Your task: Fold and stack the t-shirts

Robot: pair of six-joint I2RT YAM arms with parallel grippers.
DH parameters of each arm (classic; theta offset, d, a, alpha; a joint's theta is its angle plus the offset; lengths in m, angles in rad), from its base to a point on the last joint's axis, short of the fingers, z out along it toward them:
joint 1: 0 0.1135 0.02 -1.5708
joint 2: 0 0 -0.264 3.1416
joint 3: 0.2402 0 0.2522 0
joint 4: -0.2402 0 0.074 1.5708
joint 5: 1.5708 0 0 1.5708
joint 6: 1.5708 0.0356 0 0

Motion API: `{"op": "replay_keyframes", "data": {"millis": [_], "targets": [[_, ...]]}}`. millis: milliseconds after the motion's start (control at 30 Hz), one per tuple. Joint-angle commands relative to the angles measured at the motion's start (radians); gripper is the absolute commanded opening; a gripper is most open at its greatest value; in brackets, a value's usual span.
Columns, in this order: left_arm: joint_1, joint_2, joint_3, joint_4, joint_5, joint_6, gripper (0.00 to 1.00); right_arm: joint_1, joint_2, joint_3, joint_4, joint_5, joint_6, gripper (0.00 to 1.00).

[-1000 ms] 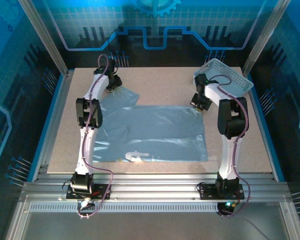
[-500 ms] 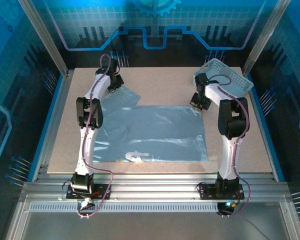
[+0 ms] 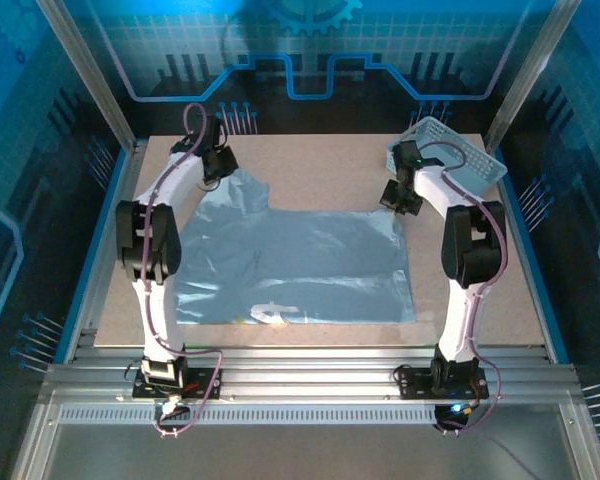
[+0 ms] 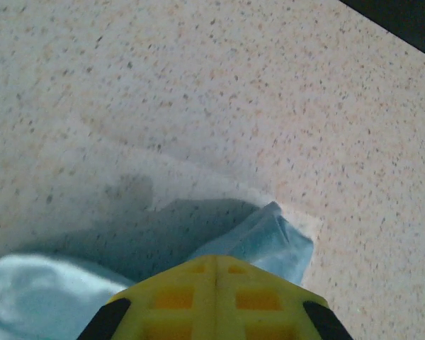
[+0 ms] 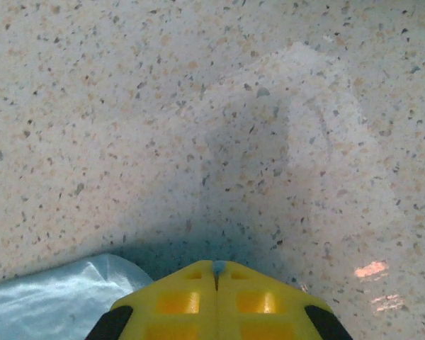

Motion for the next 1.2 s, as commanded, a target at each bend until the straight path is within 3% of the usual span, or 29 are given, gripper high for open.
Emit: {"op": "replay_keyframes", "data": {"millis": [0,533,767,1167], "targets": [[0.007,-0.135,-0.131,0.05,0.026,-0.024,0.0,0.017,-0.075,-0.047,-0.003,-0.018,-0.032,0.0],[0.081,-0.771,-0.647,-0.109,-0.1,-0.06,0.0,0.027,-0.282,-0.295,-0.023,0.039,-0.086,0.0],[0.081,-1.024,-0.83,-0.231,-0.175,-0.19,0.0,0.033,-0.355,-0.399,-0.076,0.072,-0.045,0.0],[0.081,-1.182,-0.902,-0.356,-0.256,-0.281,0.0,0.04,-0.431,-0.477,-0.079,0.093,-0.037,0.0]]}}
